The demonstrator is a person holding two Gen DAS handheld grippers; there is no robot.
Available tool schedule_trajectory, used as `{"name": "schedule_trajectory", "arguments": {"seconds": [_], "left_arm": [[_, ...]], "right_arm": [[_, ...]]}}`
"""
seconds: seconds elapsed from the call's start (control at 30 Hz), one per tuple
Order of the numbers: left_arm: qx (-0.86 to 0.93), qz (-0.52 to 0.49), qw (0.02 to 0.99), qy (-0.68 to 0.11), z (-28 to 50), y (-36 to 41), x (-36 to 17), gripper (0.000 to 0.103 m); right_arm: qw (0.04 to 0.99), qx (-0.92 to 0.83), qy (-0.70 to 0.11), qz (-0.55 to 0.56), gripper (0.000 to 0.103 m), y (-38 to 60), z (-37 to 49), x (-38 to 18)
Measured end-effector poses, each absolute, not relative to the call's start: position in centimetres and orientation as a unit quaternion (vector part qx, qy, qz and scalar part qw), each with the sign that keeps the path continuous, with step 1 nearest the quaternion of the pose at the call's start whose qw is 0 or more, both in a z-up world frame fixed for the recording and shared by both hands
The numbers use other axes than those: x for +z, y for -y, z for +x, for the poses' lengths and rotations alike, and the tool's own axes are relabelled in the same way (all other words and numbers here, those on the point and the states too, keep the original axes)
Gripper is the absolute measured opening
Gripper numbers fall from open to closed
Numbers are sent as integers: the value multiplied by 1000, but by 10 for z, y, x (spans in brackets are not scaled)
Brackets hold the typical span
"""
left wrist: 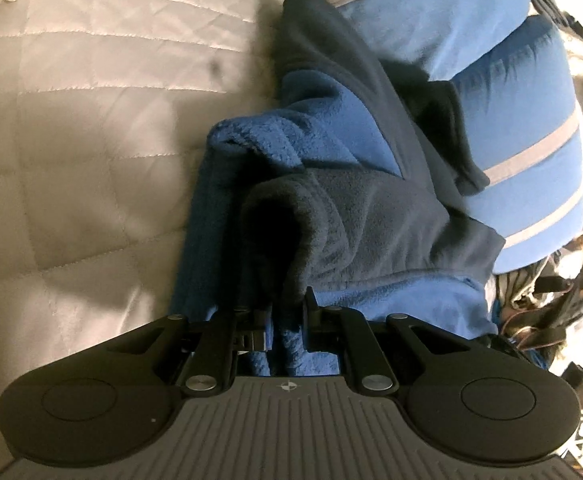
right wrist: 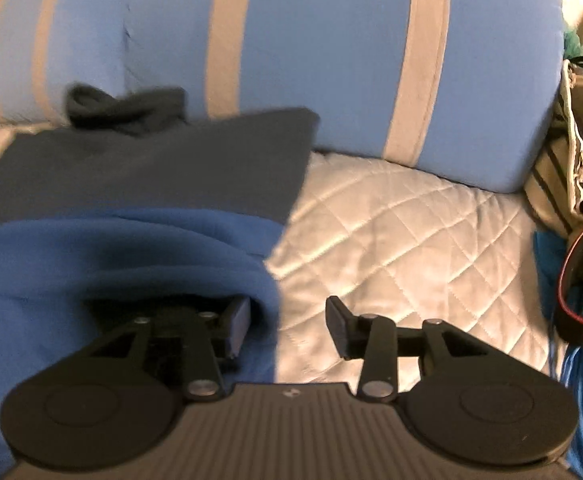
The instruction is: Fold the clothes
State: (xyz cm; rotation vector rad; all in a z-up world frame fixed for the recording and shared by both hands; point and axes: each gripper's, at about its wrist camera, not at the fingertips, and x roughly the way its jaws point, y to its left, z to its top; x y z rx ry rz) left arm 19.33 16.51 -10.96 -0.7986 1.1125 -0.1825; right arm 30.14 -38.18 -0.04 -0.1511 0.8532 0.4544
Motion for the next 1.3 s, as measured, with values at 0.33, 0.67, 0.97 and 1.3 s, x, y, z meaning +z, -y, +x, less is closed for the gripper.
{"name": "schedule_trajectory", "arguments": {"seconds": [0.33,0.67,0.97,1.3], "left_arm": [[-82,-377,770,-508,190,-166,-110,13],[-78,-381,769,-507,191,-165,-109,13],[-68,-371,779,-500,192,-165,-103,13],[-66,-386,775,-497,194,-174,-105,17]], "right_arm": [[852,299,-429,-7,58,373,293,-24],[835,269,-467,107,11,389,308,-44],[836,244,-479,110,9,394,312,-33],[850,221,-477,42,42,371,309,-36]]}}
